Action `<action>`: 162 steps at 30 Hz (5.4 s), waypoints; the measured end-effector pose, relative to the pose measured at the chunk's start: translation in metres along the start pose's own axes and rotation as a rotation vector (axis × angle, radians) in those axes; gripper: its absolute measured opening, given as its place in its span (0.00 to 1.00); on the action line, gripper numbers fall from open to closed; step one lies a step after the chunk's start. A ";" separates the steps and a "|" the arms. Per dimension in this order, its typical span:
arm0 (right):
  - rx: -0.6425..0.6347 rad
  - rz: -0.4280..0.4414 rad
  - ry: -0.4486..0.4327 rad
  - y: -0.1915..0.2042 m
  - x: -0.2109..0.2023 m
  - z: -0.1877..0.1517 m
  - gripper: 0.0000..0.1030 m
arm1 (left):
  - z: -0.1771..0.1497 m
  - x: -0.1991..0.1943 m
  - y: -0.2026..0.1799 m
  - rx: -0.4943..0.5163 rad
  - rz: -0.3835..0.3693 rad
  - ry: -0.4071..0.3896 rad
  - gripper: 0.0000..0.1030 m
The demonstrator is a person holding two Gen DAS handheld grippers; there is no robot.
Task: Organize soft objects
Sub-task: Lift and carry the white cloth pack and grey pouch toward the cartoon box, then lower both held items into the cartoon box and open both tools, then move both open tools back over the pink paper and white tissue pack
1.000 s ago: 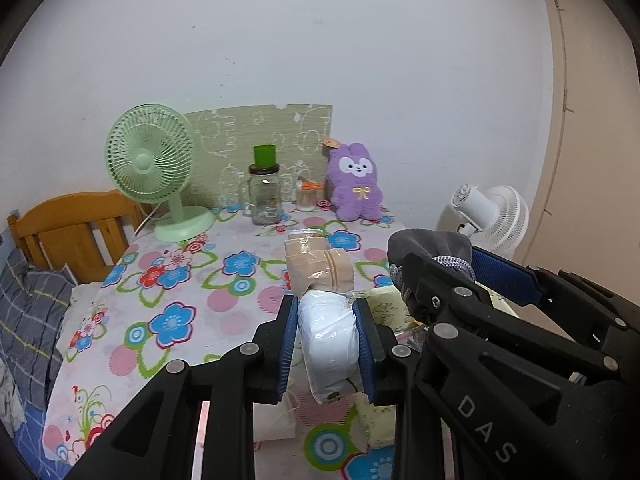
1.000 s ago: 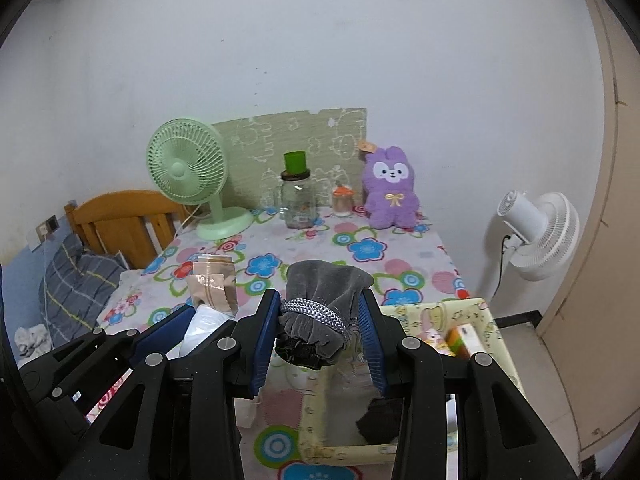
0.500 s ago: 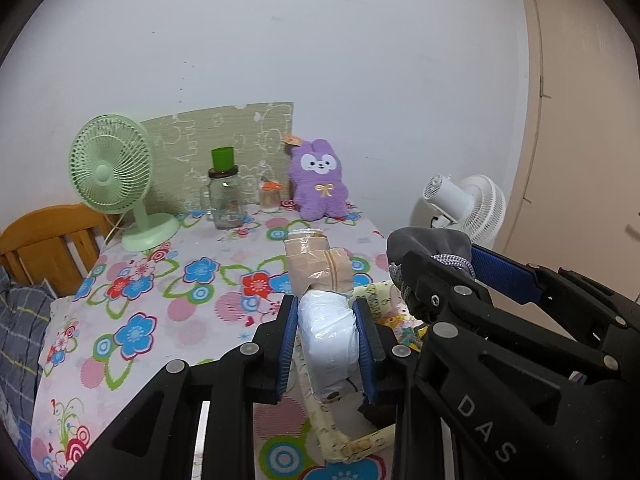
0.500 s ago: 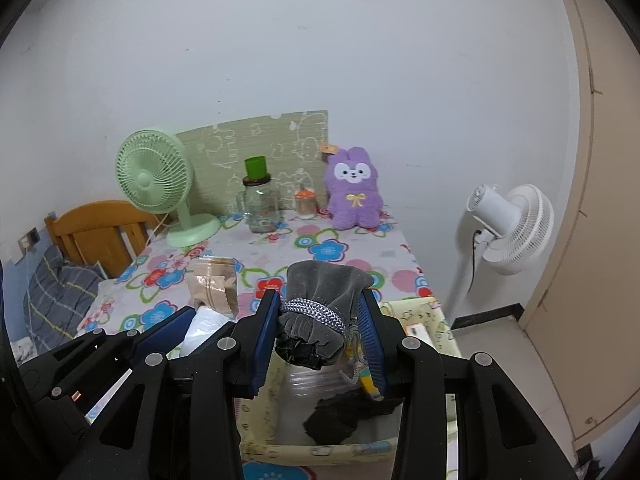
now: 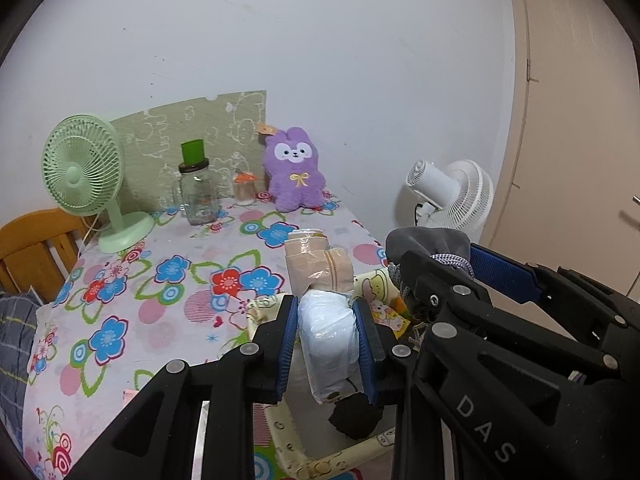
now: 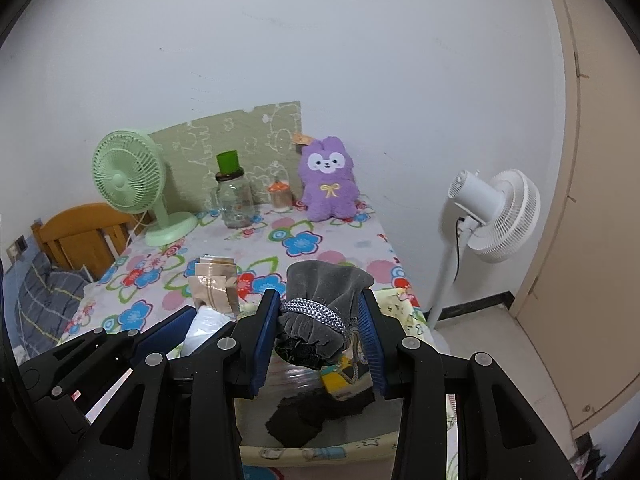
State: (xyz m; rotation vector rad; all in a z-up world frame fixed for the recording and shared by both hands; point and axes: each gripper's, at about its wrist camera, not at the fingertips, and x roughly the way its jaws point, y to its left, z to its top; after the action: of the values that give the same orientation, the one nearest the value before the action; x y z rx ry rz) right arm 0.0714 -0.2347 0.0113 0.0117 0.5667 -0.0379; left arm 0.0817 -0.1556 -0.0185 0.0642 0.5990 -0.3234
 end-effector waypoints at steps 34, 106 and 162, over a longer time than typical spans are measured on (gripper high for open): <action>0.078 0.012 0.174 -0.027 0.072 -0.034 0.42 | -0.023 0.064 -0.006 0.052 0.067 0.196 0.66; 0.012 -0.028 -0.041 0.070 -0.040 -0.017 1.00 | -0.022 -0.062 0.061 -0.007 0.047 -0.029 1.00; -0.070 0.158 0.089 0.177 0.038 -0.073 1.00 | -0.094 -0.027 0.179 -0.127 0.211 0.073 0.87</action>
State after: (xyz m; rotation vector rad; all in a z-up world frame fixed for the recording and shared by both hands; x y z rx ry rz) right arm 0.0715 -0.0577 -0.0710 -0.0098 0.6540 0.1371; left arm 0.0663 0.0362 -0.0873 0.0169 0.6772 -0.0783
